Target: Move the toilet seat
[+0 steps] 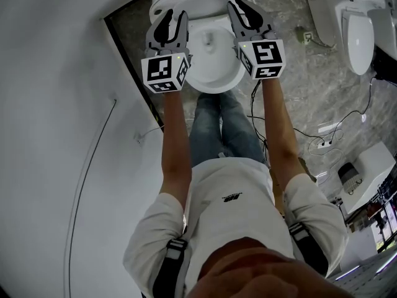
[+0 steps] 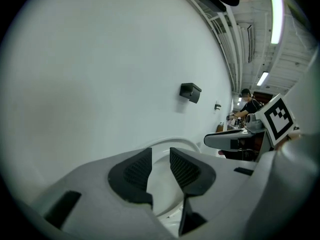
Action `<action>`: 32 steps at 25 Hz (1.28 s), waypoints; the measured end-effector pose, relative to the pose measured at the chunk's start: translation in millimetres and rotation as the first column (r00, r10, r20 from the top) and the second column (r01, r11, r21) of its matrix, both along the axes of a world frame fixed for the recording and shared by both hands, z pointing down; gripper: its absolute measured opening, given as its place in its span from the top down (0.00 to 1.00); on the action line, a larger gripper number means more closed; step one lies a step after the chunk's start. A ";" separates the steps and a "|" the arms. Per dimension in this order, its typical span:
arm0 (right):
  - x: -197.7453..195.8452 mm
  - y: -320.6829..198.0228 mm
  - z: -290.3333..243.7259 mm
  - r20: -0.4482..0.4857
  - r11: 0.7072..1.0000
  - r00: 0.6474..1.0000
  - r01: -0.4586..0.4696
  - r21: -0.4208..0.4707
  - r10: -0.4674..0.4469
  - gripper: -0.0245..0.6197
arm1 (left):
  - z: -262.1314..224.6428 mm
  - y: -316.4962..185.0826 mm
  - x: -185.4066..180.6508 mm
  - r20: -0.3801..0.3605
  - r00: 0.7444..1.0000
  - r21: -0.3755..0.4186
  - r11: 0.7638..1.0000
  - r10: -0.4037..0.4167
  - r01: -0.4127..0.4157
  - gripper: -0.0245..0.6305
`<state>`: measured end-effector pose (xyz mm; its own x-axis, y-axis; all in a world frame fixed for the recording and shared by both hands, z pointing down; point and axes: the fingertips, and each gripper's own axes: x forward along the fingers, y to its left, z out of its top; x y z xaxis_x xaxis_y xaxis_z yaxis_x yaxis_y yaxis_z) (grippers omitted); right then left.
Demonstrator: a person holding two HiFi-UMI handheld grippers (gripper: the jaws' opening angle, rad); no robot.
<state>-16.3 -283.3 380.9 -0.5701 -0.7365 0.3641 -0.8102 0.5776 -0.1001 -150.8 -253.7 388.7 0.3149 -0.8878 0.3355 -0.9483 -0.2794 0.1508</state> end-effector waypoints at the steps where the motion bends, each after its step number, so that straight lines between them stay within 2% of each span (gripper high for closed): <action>1: 1.1 1.6 -1.3 0.000 1.000 1.000 0.000 0.004 0.000 0.85 | -1.7 1.0 2.0 0.006 1.000 0.004 1.000 0.005 -0.005 0.77; 3: 3.2 4.7 -5.3 0.002 1.000 1.000 0.001 0.013 -0.001 0.86 | -6.3 3.5 5.2 0.015 1.000 0.017 1.000 0.012 -0.013 0.83; 9: 6.2 17.1 -21.8 0.002 0.999 1.000 0.024 0.039 -0.025 0.89 | -24.0 12.0 14.2 0.031 0.999 0.051 0.998 0.030 -0.032 0.89; 12: 5.2 27.3 -19.5 -0.033 0.998 0.998 0.058 0.032 -0.057 0.90 | -26.5 18.7 19.7 0.039 0.999 0.054 0.998 0.037 -0.039 0.90; 18: 3.0 45.7 -22.8 -0.024 0.996 0.996 0.083 0.029 -0.082 0.90 | -27.4 35.3 26.9 0.044 0.998 0.049 0.998 0.041 -0.043 0.90; 32: 6.6 69.0 -36.3 -0.033 0.995 0.996 0.085 0.059 -0.083 0.90 | -39.3 58.8 29.4 0.040 0.999 0.068 0.997 0.033 -0.036 0.91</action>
